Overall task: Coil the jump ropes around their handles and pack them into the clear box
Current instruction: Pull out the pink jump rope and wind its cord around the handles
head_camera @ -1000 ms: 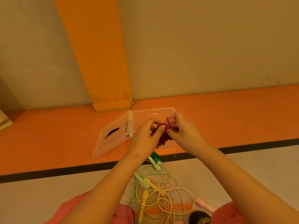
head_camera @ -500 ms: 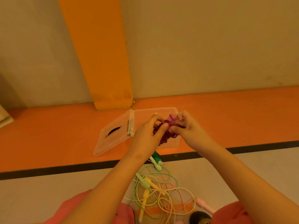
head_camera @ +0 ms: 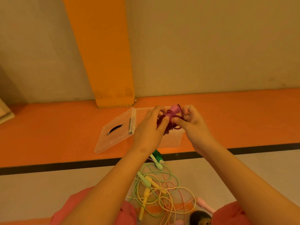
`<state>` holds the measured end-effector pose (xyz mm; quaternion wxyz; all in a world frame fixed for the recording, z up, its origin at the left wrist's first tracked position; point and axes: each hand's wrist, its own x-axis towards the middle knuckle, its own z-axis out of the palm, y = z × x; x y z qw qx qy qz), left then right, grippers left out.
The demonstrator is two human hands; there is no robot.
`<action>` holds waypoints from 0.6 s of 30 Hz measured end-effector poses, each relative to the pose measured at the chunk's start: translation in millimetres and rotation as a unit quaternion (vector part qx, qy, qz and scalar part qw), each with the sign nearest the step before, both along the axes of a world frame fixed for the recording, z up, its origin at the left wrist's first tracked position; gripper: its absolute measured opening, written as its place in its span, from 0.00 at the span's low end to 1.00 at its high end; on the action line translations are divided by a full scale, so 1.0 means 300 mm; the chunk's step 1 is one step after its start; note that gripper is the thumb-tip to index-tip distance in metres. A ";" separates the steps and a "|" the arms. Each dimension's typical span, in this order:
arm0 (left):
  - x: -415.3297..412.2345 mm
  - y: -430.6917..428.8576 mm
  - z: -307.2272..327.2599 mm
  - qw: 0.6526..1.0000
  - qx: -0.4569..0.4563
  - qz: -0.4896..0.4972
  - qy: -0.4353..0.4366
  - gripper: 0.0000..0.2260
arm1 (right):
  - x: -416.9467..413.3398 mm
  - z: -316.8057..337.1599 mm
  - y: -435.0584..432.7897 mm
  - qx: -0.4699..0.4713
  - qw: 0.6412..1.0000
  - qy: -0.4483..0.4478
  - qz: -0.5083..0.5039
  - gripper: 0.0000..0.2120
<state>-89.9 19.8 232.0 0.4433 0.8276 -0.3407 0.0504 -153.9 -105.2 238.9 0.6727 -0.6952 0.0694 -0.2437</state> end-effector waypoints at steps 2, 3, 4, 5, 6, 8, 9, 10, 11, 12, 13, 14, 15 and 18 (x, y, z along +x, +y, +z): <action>0.000 -0.004 -0.006 1.000 0.016 0.001 -0.023 0.10 | -0.004 0.011 -0.003 -0.014 1.000 0.010 0.017 0.16; 0.001 -0.004 -0.009 0.999 0.024 0.001 -0.031 0.11 | -0.004 0.013 -0.005 -0.021 0.999 0.016 0.024 0.16; 0.002 -0.005 -0.011 0.999 0.033 0.000 -0.039 0.11 | -0.005 0.013 -0.007 -0.027 0.999 0.021 0.029 0.15; 0.003 -0.007 -0.012 0.998 0.041 -0.004 -0.044 0.11 | -0.006 0.013 -0.009 -0.029 0.999 0.025 0.032 0.15; 0.004 -0.008 -0.012 0.998 0.049 -0.009 -0.046 0.11 | -0.006 0.011 -0.011 -0.027 0.999 0.029 0.034 0.15; 0.010 -0.016 -0.018 0.998 0.046 -0.026 -0.031 0.09 | -0.007 0.010 -0.012 -0.036 0.998 0.040 0.038 0.16; 0.012 -0.020 -0.021 0.999 0.023 -0.043 -0.007 0.07 | -0.008 0.008 -0.012 -0.055 0.997 0.044 0.036 0.17; 0.013 -0.026 -0.025 0.997 -0.016 -0.064 0.026 0.06 | -0.009 0.008 -0.012 -0.080 0.995 0.045 0.031 0.19; 0.013 -0.030 -0.027 0.993 -0.057 -0.083 0.062 0.08 | -0.011 0.009 -0.013 -0.104 0.993 0.043 0.024 0.20; 0.012 -0.033 -0.028 0.986 -0.093 -0.097 0.097 0.10 | -0.015 0.012 -0.014 -0.122 0.992 0.039 0.017 0.20; 0.011 -0.035 -0.029 0.978 -0.121 -0.108 0.128 0.12 | -0.017 0.017 -0.016 -0.134 0.990 0.033 0.014 0.20; 0.009 -0.036 -0.026 0.971 -0.143 -0.114 0.153 0.14 | -0.019 0.019 -0.020 -0.148 0.988 0.030 0.014 0.20; 0.004 -0.037 -0.021 0.965 -0.158 -0.118 0.173 0.16 | -0.019 0.020 -0.026 -0.166 0.986 0.031 0.015 0.19; -0.007 -0.045 -0.028 0.961 -0.168 -0.116 0.187 0.14 | -0.015 0.017 -0.039 -0.229 0.972 0.042 0.016 0.16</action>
